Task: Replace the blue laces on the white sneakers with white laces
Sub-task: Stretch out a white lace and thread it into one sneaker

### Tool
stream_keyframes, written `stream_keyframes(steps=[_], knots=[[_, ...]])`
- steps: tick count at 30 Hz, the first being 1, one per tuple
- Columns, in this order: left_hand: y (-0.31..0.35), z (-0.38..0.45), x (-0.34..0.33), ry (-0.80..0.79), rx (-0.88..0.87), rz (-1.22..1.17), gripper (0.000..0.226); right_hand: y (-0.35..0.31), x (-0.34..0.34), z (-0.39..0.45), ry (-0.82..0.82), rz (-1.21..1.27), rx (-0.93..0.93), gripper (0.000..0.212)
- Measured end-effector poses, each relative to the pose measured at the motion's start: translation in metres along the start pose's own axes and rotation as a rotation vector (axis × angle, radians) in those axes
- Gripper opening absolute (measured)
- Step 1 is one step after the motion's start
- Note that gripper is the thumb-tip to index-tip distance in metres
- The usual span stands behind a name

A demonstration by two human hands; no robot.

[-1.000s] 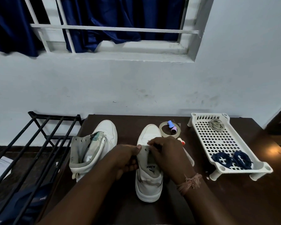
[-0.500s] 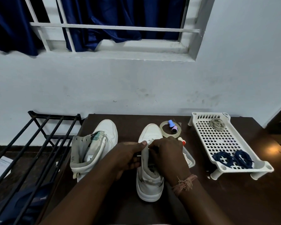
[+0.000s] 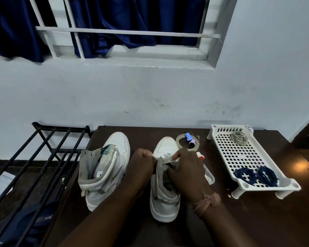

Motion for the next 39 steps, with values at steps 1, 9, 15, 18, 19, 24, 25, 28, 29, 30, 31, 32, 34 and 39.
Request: stream_keyframes(steps=[1,9,15,18,19,24,25,28,29,30,31,32,34,39], knots=[[0.005,0.001,0.002,0.042,0.01,-0.135,0.012,0.005,0.001,-0.001,-0.024,0.093,-0.076,0.025],[0.013,0.01,0.033,-0.038,0.127,-0.054,0.024,0.004,-0.004,-0.003,-0.006,0.21,-0.243,0.046],[0.016,-0.001,0.027,-0.279,-0.078,0.492,0.051,0.007,-0.007,-0.002,0.04,0.19,-0.268,0.044],[0.028,0.001,0.029,-0.275,-0.093,-0.148,0.048,0.004,-0.007,-0.003,0.037,0.212,-0.266,0.036],[0.032,0.002,0.03,-0.271,-0.089,-0.349,0.048,0.005,-0.007,-0.002,0.042,0.203,-0.252,0.034],[0.017,0.007,0.031,-0.203,0.079,-0.335,0.044,0.007,-0.007,-0.002,0.023,0.192,-0.25,0.032],[0.011,0.007,0.031,-0.172,0.074,-0.097,0.042,0.009,-0.007,-0.001,0.019,0.195,-0.242,0.032],[0.011,0.003,0.03,-0.085,-0.069,0.55,0.042,0.009,-0.01,-0.001,0.026,0.184,-0.255,0.036],[0.015,0.0,0.03,-0.112,-0.104,0.672,0.046,0.009,-0.011,-0.001,0.036,0.183,-0.269,0.039],[0.016,0.0,0.029,-0.17,-0.107,0.721,0.051,0.008,-0.011,-0.001,0.051,0.178,-0.287,0.039],[0.017,-0.001,0.029,-0.23,-0.099,0.682,0.053,0.009,-0.011,0.0,0.067,0.169,-0.286,0.037],[0.017,0.0,0.029,-0.277,-0.094,0.56,0.052,0.008,-0.01,-0.001,0.067,0.163,-0.281,0.034],[0.021,-0.001,0.031,-0.288,-0.082,0.192,0.043,0.009,-0.01,-0.001,0.042,0.15,-0.259,0.033],[0.027,0.002,0.026,-0.311,0.102,-0.683,0.049,0.018,-0.014,0.0,-0.041,0.165,-0.269,0.058]])
Point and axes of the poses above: each hand's wrist, its own z-axis towards the middle knuckle, its own x-axis out of the back of the hand, y = z × x, the point moved 3 cm from there along z, towards the middle knuckle, and after that the axes turned 9 degrees about z, right-handed, at the moved point
